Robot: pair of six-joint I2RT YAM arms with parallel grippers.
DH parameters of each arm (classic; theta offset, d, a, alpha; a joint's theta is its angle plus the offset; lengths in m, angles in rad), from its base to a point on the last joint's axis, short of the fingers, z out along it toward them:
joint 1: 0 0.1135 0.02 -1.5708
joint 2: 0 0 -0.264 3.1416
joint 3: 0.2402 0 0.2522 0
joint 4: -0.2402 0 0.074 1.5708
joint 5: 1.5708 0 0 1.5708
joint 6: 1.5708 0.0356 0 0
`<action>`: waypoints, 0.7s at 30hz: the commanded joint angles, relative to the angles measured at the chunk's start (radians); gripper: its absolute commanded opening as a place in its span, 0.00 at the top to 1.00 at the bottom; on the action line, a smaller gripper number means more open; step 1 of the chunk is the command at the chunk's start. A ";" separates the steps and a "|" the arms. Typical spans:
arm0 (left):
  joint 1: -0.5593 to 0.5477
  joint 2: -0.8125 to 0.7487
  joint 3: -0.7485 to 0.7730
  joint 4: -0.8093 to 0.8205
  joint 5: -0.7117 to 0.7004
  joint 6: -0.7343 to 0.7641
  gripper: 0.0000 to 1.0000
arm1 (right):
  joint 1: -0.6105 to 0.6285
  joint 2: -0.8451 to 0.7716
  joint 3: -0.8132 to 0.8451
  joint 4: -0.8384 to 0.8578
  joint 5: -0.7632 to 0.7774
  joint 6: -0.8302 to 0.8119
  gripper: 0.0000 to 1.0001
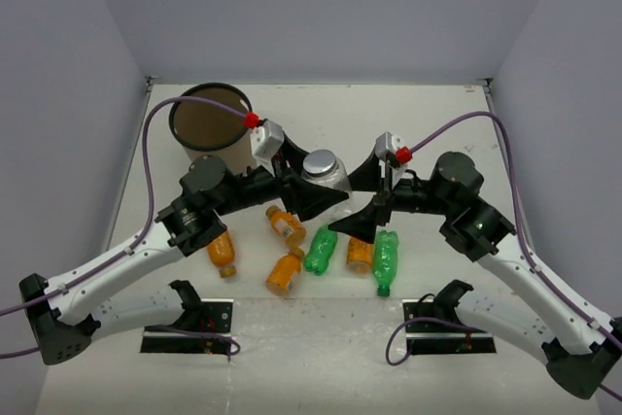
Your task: Put the plastic bottles in the bin
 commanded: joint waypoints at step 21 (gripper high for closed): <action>0.521 0.386 0.579 -0.724 -1.251 0.062 0.77 | -0.040 -0.044 0.001 -0.580 1.112 0.344 0.01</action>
